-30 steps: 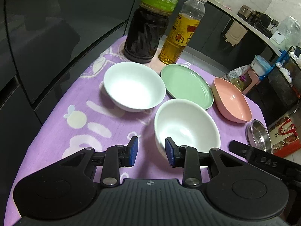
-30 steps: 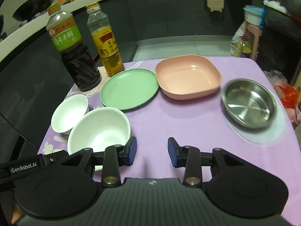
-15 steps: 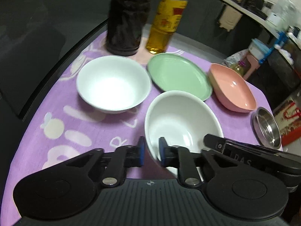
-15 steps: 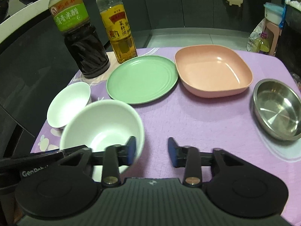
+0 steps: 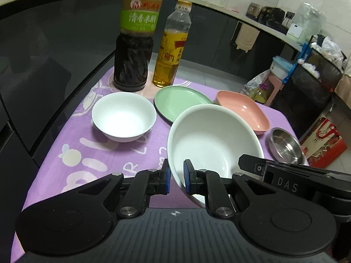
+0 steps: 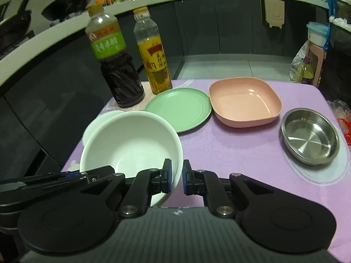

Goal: Organize plates and bowls
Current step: 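Carry the large white bowl and lower it into the black bowl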

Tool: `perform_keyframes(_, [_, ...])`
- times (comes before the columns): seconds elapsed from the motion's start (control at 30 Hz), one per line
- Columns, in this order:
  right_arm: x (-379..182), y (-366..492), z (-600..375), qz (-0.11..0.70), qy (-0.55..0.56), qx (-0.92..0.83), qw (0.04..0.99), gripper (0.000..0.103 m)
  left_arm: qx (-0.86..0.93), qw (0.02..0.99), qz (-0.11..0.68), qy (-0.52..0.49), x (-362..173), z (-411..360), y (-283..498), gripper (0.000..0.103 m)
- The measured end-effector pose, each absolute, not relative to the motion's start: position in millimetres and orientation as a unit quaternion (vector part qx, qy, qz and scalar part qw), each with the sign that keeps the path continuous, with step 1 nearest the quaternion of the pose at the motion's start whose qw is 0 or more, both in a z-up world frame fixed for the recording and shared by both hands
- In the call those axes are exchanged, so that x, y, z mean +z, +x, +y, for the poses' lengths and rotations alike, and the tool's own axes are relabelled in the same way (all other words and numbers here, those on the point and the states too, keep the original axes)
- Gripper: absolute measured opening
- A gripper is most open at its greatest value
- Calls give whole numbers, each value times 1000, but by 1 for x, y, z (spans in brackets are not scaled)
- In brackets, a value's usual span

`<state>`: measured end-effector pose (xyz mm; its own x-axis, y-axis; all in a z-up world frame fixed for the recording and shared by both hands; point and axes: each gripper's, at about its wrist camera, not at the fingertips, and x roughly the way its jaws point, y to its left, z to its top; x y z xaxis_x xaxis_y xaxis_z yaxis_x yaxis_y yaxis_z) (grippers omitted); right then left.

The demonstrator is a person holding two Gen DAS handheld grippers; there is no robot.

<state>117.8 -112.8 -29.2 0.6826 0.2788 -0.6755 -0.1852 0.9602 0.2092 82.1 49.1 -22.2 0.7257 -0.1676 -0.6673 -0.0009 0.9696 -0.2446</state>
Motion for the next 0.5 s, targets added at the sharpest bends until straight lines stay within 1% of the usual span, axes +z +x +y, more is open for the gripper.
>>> perform_keyframes(0.17, [-21,95,-113,366,64,130,919,12,-53,926,355,-116,-14,50,59,12])
perform_keyframes(0.5, [-23,54,-119,364,83,128,919,13,-64,929,351,-99,-11,44,17,13])
